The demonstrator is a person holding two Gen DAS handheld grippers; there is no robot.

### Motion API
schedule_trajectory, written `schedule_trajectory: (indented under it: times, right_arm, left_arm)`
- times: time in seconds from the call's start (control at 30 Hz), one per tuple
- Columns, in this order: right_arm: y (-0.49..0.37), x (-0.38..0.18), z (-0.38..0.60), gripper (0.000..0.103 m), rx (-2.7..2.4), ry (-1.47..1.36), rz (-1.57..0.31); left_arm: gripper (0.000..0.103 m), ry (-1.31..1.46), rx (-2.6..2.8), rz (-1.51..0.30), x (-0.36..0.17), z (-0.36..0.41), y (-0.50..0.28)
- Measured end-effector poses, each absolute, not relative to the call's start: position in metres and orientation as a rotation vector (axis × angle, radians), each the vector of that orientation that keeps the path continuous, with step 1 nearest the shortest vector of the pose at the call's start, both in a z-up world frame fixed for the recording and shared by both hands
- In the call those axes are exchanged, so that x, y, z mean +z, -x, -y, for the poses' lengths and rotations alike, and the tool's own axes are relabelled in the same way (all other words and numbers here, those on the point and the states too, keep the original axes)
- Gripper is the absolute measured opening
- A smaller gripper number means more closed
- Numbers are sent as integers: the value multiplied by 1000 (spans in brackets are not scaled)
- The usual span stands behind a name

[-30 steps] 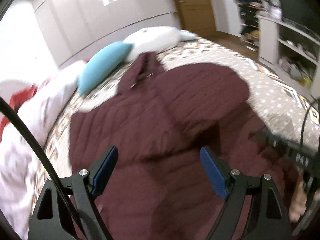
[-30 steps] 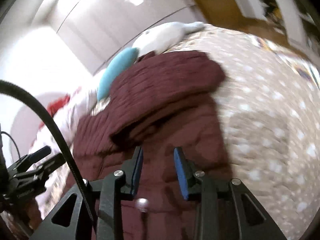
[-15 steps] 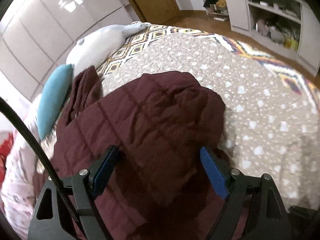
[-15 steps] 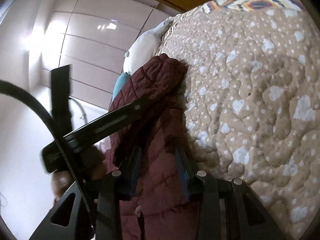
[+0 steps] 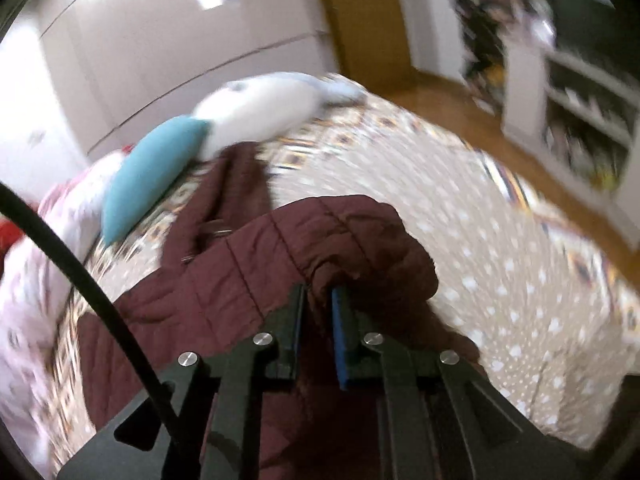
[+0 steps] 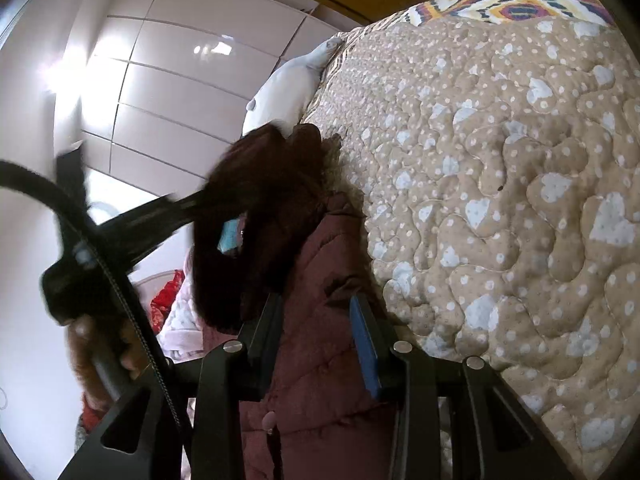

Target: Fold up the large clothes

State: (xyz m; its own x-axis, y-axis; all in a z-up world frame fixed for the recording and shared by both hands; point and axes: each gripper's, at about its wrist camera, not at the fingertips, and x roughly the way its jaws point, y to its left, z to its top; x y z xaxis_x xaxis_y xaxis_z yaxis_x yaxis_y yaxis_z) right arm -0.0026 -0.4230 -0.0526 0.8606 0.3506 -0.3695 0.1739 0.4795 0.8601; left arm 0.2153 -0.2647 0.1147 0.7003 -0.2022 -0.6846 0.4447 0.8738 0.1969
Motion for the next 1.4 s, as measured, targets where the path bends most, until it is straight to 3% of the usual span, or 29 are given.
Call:
schedule_trajectory:
  times: [0.2,0.37,0.53,0.6,0.67,0.7,0.97,1.17,1.23,1.3,1.4]
  right_arm:
    - [-1,-50,419,37,101,-1056,-563]
    - [-8,-48,415,37,85,-1029,-576]
    - [-13,-50,415,37,81,-1041,-579]
    - [-14,-50,415,37,78,-1042,-582]
    - [-15,-51,416,37,76,-1045,-583]
    - [-15,-51,417,37,75,-1047,-583]
    - [-17,-53,417,37,67,-1044,-589]
    - [-21,-42,414,37,33,-998,-644]
    - [-24,-21,404,45,-10,-891,-681]
    - [-31,2,388,52,-36,-766,-693]
    - [-54,28,366,52,-15,-630,-728]
  left_arm:
    - [12,-187,-173,-710,137,134,-241]
    - [13,-137,39,-761,93,39,-270]
    - [21,-55,49,-919,37,-22,-278]
    - [32,4,28,-923,32,-39,-271]
    - [50,74,6,-911,30,-56,-261]
    - [54,89,7,-909,30,-62,-258]
    - [54,258,51,-935,23,-123,-239]
    - [54,227,62,-893,41,-128,-227]
    - [56,199,46,-872,49,-124,-226]
    - [65,159,17,-863,53,-115,-229]
    - [66,72,7,-883,51,-100,-244]
